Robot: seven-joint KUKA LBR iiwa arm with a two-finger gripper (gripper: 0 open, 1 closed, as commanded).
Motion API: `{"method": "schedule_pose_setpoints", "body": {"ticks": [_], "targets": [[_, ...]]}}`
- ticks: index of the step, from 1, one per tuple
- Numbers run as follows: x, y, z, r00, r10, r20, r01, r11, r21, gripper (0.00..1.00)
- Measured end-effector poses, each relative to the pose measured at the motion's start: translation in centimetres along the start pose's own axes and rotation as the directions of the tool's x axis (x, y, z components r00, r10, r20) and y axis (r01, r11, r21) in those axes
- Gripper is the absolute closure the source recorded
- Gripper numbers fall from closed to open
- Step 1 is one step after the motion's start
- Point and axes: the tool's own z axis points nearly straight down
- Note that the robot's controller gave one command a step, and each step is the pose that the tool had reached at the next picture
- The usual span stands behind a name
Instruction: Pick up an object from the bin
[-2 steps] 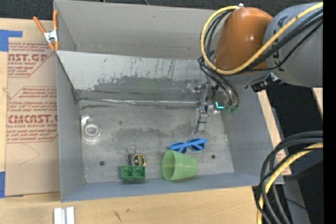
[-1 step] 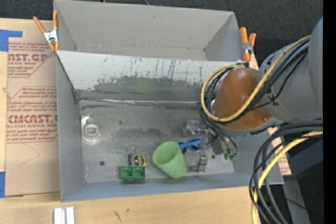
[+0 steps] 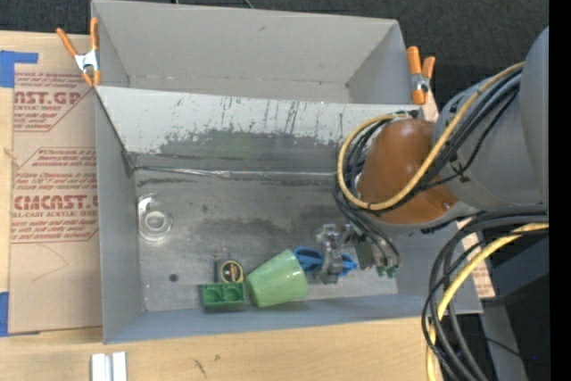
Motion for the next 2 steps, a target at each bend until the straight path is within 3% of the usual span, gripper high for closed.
{"method": "schedule_pose_setpoints", "body": {"ticks": [1, 2], "targets": [[-2.9, 0.2, -12.6, 1.0, 0.013, 0.011, -0.013, 1.0, 0.001, 1.0], [-1.8, 0.9, -20.8, 0.999, 0.03, 0.011, -0.03, 1.0, 0.0, 1.0]]}}
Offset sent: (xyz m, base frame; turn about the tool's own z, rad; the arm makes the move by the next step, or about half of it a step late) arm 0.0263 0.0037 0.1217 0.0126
